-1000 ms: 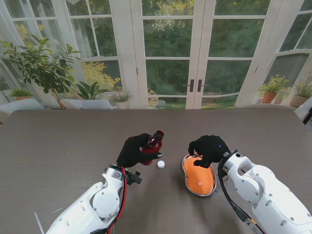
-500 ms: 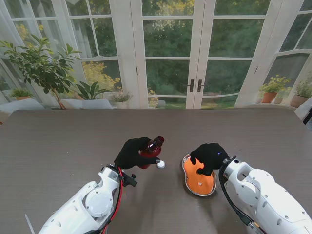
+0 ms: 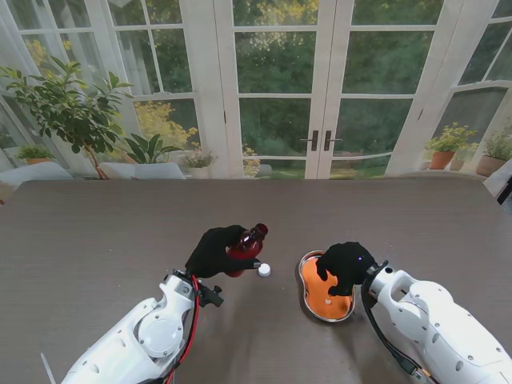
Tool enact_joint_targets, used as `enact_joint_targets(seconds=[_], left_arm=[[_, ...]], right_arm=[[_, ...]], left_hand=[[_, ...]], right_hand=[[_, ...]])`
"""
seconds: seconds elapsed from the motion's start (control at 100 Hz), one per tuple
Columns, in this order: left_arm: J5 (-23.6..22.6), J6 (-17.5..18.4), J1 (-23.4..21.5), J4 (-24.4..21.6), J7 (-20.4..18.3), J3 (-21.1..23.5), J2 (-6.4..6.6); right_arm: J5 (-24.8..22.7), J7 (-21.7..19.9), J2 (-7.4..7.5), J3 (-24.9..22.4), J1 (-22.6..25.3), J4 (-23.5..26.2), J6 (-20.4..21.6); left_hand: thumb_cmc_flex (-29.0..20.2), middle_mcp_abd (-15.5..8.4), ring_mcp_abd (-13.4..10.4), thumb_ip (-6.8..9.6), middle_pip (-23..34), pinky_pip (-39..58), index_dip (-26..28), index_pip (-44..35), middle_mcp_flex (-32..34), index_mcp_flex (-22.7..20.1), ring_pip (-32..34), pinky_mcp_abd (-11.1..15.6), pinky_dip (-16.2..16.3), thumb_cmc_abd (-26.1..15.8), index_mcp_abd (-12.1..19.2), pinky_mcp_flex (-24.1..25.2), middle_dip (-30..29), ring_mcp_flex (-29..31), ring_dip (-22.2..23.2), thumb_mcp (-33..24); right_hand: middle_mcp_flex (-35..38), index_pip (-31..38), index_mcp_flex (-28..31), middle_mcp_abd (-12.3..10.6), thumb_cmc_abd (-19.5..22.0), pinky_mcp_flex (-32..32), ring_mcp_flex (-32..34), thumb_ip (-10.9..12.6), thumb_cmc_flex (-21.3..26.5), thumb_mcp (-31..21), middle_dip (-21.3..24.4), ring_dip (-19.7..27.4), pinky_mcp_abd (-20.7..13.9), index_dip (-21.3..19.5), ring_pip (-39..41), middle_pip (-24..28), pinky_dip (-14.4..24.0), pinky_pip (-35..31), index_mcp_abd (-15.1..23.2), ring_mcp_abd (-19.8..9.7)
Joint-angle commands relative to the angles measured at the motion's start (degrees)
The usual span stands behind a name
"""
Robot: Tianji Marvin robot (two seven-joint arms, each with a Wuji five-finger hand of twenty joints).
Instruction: Collect the cotton balls from the tray into a sample bottle
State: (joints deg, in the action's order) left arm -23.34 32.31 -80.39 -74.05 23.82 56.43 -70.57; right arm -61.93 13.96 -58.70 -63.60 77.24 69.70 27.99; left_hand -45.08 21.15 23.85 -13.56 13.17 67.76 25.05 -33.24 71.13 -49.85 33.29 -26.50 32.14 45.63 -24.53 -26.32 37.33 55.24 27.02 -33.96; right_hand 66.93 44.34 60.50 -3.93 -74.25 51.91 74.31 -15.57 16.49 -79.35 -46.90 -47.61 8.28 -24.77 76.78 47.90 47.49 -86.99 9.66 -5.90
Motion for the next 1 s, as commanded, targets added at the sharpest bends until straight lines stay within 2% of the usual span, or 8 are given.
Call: enact_joint_targets(seconds=[0.0, 0.51, 0.99], left_arm=[[0.0, 0.2, -0.3, -0.2, -0.8, 0.1, -0.26], [-0.4, 0.1, -1.3, -0.8, -0.2, 0.9, -0.16], [-0.1, -0.3, -1.6, -1.5, -0.8, 0.9, -0.04]], right_arm=[[-0.5, -1.1, 0.18, 0.5, 0.4, -0.2, -0.2], [-1.0, -1.1, 0.42, 3.7, 0.3, -1.0, -2.6], [-2.2, -2.1, 0.71, 2.7, 1.8, 0.6, -3.0]], left_hand=[[-13.7, -10.3, -2.9, 3.67, 2.5, -0.3, 1.5, -16.1, 5.6, -8.8, 0.1, 4.7, -0.8, -8.7, 17.7, 0.5, 1.3, 1.9, 0.3, -16.0], [-13.8, -9.6, -2.7, 3.62, 2.5, -0.4, 1.6, -16.0, 5.5, -8.8, 0.0, 4.5, -0.9, -8.6, 17.5, 0.7, 1.3, 1.8, 0.4, -16.0], [-13.6, -9.4, -2.6, 3.47, 2.5, -0.4, 1.6, -15.9, 5.4, -8.8, 0.0, 4.5, -0.8, -8.9, 17.4, 0.7, 1.2, 1.6, 0.4, -16.0]], right_hand=[[1.7, 0.6, 1.7, -1.3, -3.5, 0.7, 1.5, 0.4, -2.2, -4.1, -1.0, -1.2, 0.7, -1.4, 2.1, 1.7, 0.3, -1.9, -0.1, -2.4], [1.8, 1.4, 1.9, -1.2, -3.9, 0.3, 1.5, 0.1, -3.5, -3.5, -2.1, -1.1, 1.1, -2.7, 2.5, 2.2, 0.8, -2.3, -1.9, -2.0], [2.9, 2.2, 3.0, -1.0, -3.3, 0.3, 1.5, 0.2, -3.2, -3.3, -2.4, -1.4, 1.5, -3.3, 3.3, 2.4, 1.0, -2.7, -2.1, -1.5]])
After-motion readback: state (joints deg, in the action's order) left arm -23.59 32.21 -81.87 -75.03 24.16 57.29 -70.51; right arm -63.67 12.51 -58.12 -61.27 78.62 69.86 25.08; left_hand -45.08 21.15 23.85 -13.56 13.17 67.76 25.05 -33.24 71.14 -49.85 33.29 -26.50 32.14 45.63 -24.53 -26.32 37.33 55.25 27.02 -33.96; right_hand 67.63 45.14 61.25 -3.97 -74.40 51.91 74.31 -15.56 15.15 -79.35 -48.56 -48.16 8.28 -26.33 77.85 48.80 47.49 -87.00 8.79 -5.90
